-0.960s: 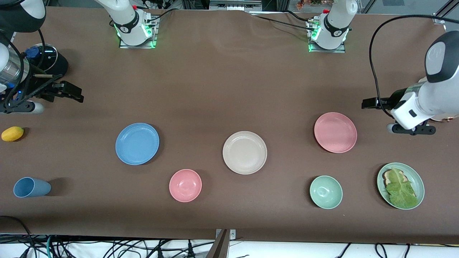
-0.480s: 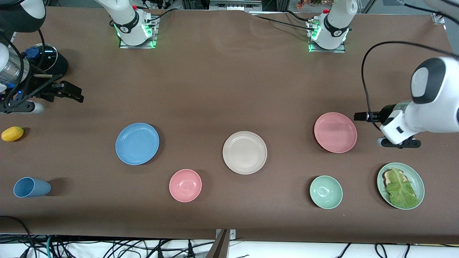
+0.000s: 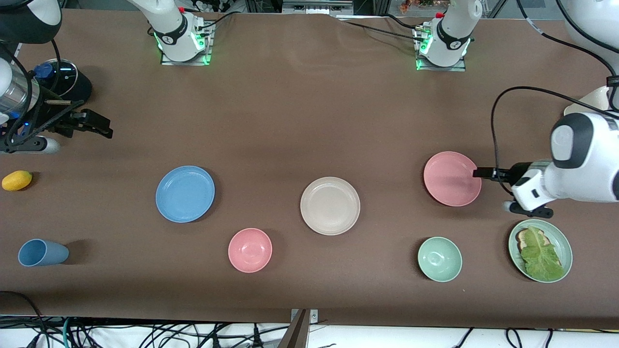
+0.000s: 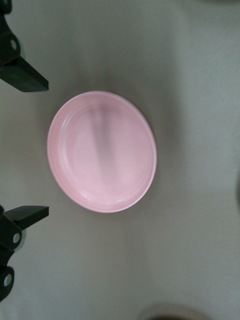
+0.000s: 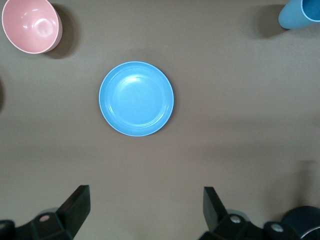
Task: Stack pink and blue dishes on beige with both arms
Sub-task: 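Reach the left gripper down to the rim of the pink plate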
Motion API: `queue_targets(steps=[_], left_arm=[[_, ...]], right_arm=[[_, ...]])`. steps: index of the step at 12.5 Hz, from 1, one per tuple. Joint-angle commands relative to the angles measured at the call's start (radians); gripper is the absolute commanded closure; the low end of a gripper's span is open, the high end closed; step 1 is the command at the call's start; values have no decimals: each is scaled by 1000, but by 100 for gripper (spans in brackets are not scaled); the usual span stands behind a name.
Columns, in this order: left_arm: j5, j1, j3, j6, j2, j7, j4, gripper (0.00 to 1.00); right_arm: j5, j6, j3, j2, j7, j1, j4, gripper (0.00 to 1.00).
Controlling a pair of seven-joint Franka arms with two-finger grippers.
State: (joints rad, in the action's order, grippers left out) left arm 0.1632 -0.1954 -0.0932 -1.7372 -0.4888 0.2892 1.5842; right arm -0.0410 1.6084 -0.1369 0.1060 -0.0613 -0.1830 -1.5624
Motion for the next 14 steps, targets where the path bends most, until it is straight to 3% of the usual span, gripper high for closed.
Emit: queue_targets(steps=[1, 3, 6, 14], left_arm=[[106, -88, -8, -38, -49, 175, -12, 0], [188, -130, -8, -47, -86, 255, -10, 0], [211, -153, -8, -74, -114, 260, 8, 0], [302, -173, -7, -274, -109, 373, 206, 0]], right_arm=[[0, -22, 2, 6, -9, 5, 25, 0], [0, -22, 2, 6, -9, 5, 25, 0], [0, -22, 2, 6, -9, 5, 25, 0], [0, -22, 2, 6, -9, 5, 25, 0]])
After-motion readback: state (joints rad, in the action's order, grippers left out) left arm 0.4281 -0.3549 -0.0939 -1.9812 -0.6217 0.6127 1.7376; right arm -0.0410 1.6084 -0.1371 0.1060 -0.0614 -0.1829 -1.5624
